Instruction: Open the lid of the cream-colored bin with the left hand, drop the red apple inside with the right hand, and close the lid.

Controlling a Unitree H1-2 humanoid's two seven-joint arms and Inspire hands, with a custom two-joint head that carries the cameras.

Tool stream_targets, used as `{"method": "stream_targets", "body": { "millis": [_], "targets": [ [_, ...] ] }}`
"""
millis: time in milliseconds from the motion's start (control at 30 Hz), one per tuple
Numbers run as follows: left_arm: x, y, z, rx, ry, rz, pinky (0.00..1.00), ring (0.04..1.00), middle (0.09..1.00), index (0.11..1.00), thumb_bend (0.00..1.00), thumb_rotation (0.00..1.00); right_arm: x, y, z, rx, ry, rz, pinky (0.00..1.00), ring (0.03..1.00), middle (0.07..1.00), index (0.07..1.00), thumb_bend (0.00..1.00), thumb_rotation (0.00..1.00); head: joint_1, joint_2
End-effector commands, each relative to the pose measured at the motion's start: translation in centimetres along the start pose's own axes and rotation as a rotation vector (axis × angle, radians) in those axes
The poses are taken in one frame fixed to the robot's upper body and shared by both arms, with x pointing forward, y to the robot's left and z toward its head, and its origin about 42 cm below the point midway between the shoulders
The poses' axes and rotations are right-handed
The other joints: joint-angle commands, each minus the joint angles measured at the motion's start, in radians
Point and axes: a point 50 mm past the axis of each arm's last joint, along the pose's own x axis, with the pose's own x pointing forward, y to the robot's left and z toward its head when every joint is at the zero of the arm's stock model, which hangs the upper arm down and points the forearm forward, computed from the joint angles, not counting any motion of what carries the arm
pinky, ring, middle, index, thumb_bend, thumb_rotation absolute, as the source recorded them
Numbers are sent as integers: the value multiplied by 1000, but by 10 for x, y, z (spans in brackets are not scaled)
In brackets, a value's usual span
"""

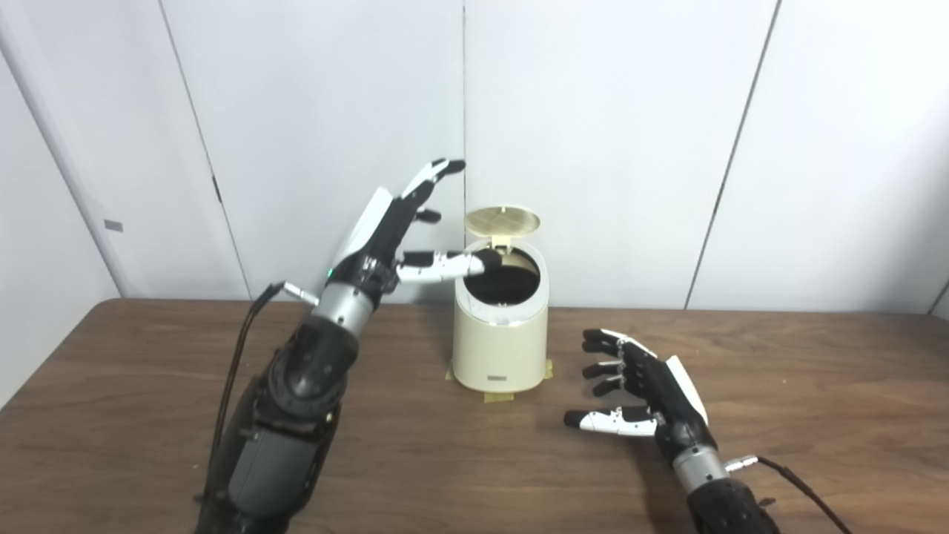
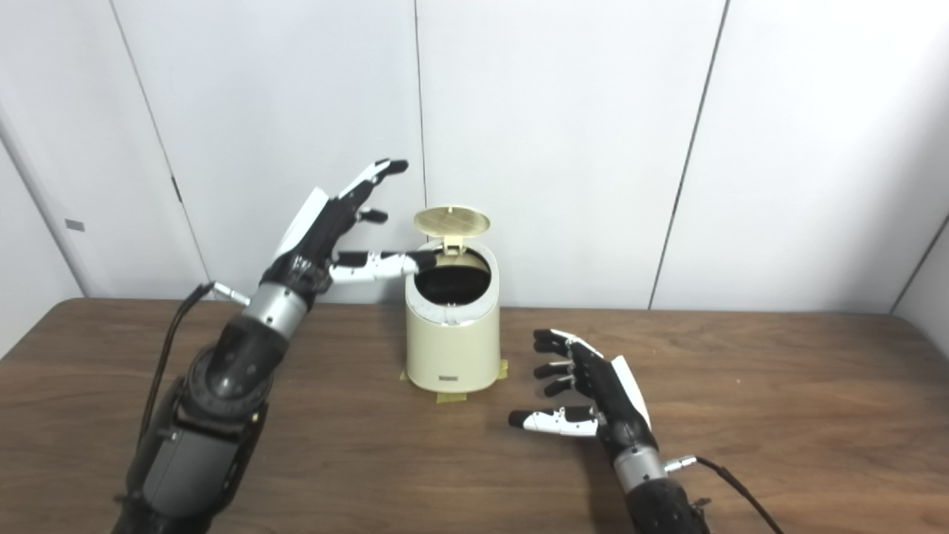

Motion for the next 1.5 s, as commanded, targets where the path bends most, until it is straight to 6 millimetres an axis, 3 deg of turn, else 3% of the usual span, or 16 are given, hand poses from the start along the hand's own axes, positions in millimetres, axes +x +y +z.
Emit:
{"method": "stream_targets", "body": {
  "millis": [0, 100, 267, 467, 567, 967, 1467],
  "targets": [
    [22, 17, 22, 90, -76, 16, 759, 953, 981, 934, 955, 417, 10, -5, 19, 4, -95, -16, 525, 649, 775, 769, 771, 83, 1, 1],
    [35, 18, 28, 205, -83, -10, 727, 929, 954, 910, 951, 426, 10, -4, 20, 3, -90, -18, 530, 656, 772, 764, 768, 82, 3, 3],
    [51, 18, 28, 361, -68, -81, 766, 945, 959, 929, 965, 472, 10, -2, 20, 2, -87, -15, 527, 654, 764, 767, 769, 95, 1, 4],
    [55, 13, 25, 515, -33, -172, 941, 998, 977, 946, 994, 461, 11, -2, 20, -2, -91, -17, 514, 640, 757, 761, 772, 116, -3, 5],
    [56, 10, 24, 554, -29, -198, 971, 1000, 969, 933, 1000, 434, 11, -2, 20, -2, -94, -18, 512, 639, 755, 761, 765, 123, -4, 4],
    [51, 2, 22, 619, -26, -265, 1000, 1000, 919, 895, 1000, 451, 14, -2, 22, -10, -93, -25, 500, 621, 747, 754, 756, 124, -13, 4],
    [29, 3, 30, 621, -65, -308, 1000, 1000, 886, 870, 990, 458, 14, 1, 22, -16, -80, -31, 498, 632, 758, 761, 759, 151, -22, 10]
  ]
}}
